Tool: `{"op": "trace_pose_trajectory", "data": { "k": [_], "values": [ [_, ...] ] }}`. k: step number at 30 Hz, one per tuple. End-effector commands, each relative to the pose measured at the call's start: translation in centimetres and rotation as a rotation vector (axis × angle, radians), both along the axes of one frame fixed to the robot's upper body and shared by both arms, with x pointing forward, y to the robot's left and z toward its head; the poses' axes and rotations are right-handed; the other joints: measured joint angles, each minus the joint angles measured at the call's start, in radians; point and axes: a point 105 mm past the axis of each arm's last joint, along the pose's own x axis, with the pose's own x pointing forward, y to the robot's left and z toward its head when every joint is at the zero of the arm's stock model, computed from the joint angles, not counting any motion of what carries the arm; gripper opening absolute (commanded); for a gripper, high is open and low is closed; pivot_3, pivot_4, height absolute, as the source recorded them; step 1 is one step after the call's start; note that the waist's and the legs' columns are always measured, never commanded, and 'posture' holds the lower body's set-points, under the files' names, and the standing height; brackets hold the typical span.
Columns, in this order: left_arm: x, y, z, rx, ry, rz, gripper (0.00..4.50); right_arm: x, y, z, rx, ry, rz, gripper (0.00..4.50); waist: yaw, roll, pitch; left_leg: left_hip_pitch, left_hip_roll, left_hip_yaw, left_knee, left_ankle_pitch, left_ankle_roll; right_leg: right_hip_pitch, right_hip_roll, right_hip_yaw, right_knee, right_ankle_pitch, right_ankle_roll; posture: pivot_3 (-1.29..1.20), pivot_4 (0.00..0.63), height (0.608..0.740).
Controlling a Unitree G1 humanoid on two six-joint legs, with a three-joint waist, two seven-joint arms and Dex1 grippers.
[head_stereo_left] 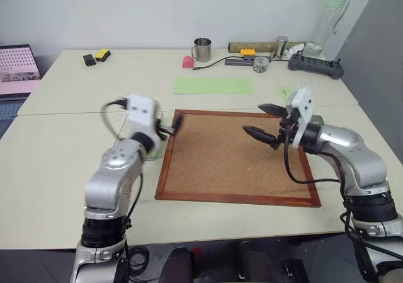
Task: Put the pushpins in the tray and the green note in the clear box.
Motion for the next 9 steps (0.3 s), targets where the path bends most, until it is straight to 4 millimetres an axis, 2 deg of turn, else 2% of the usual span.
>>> {"op": "trace_pose_trajectory", "data": {
  "k": [1, 5, 9],
  "values": [
    [-0.6, -1.4, -0.4, -0.005, -0.02, -0.082, 3.95, 0.2, -1.1, -0.4, 0.037, -0.068, -0.183, 4.5, -0.007, 0.0, 0.0, 0.0, 0.001, 0.001, -0.001, 0.0, 0.0, -0.001, 0.001, 0.001, 0.001, 0.0, 0.0, 0.0, 0.15, 0.74],
    [-0.7, -1.8, -1.3, 0.021, -0.05, -0.05, 3.95, -0.7, -0.8, -1.0, 0.084, -0.072, -0.263, 4.5, -0.013, 0.0, 0.0, -0.001, 0.002, 0.0, -0.001, 0.0, 0.0, -0.006, 0.003, 0.003, 0.005, 0.0, -0.001, 0.0, 0.15, 0.74],
    [-1.1, -2.1, -2.8, 0.008, -0.008, -0.059, 3.95, -1.1, -1.1, -1.4, 0.106, -0.072, -0.318, 4.5, -0.011, 0.0, 0.0, -0.001, 0.001, 0.001, 0.0, 0.0, 0.0, -0.005, 0.002, 0.004, 0.004, 0.0, 0.001, 0.0, 0.15, 0.74]
  ]
}}
